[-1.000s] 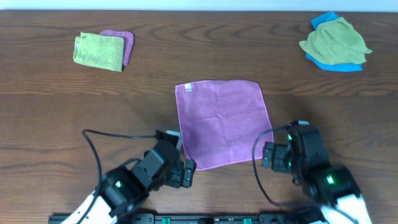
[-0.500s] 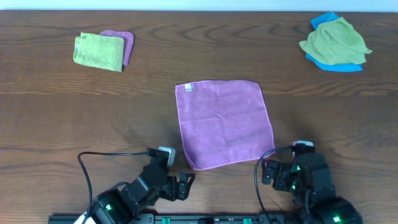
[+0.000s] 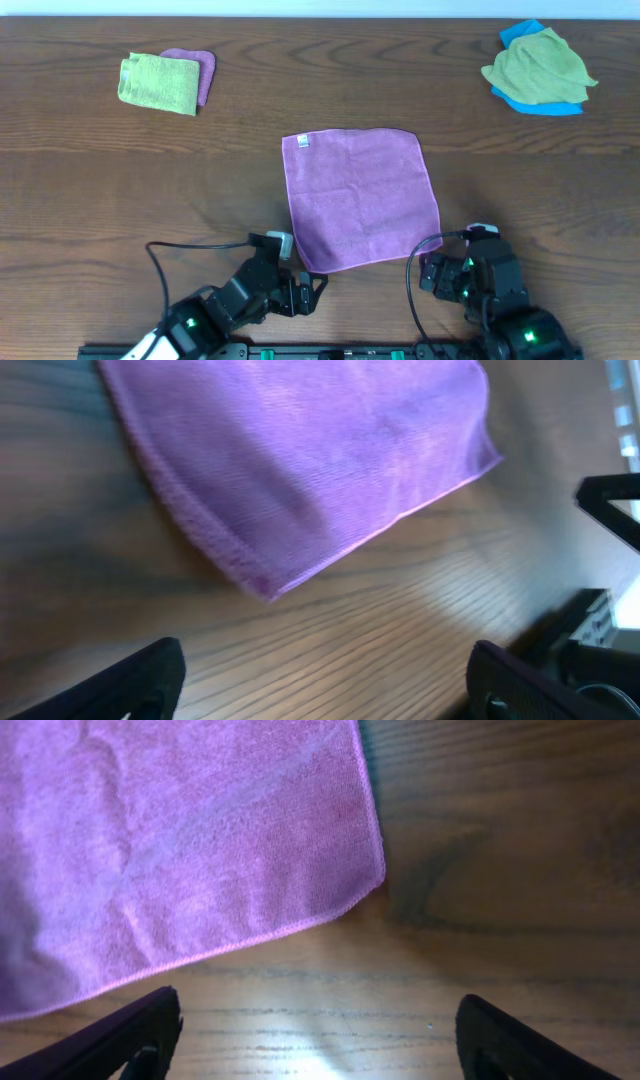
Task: Fold the cloth
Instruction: 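Reach both grippers to the cloth's bottom-left and bottom-right corners and grasp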
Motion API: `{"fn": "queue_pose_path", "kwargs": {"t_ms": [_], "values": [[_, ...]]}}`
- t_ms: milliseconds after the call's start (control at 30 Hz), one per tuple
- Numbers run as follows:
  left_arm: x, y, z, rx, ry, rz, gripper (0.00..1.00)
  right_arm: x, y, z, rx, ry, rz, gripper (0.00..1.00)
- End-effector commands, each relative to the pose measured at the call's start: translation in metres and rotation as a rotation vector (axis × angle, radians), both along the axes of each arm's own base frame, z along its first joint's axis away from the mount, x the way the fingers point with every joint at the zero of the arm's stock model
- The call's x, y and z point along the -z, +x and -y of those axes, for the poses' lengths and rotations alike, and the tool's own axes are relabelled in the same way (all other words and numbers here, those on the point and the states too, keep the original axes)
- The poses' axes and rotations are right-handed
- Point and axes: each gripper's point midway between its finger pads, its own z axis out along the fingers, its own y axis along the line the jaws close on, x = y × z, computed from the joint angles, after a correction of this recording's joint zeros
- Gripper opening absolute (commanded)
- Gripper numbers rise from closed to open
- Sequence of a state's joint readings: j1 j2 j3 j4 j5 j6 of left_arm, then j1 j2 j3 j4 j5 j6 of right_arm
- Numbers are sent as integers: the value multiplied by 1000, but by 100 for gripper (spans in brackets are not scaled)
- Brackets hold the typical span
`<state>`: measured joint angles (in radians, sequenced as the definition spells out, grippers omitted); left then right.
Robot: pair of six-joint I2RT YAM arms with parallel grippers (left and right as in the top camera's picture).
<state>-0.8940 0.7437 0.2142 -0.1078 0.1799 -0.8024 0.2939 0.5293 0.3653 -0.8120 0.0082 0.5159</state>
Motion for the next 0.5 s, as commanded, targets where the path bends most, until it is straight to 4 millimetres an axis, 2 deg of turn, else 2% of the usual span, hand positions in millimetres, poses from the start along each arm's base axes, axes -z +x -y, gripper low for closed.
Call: {"fn": "queue_pose_path", "kwargs": {"t_ms": [0,67,200,400,467], "values": [[17,-8,2,8,7,-74,83,7,2,1,12,-19,-31,83],[19,-8,5,14,3,-84,77,11,5,0,12,-24,-46,82],[27,-10,4,-5,17,-126,77,17,10,-1,5,-35,-67,81],[33,1,-4,-63,63,-92,78,27,22,5,34,-68,-92,68],[34,4,-3,-69,63,-85,77,32,25,7,41,-72,-106,67]]}}
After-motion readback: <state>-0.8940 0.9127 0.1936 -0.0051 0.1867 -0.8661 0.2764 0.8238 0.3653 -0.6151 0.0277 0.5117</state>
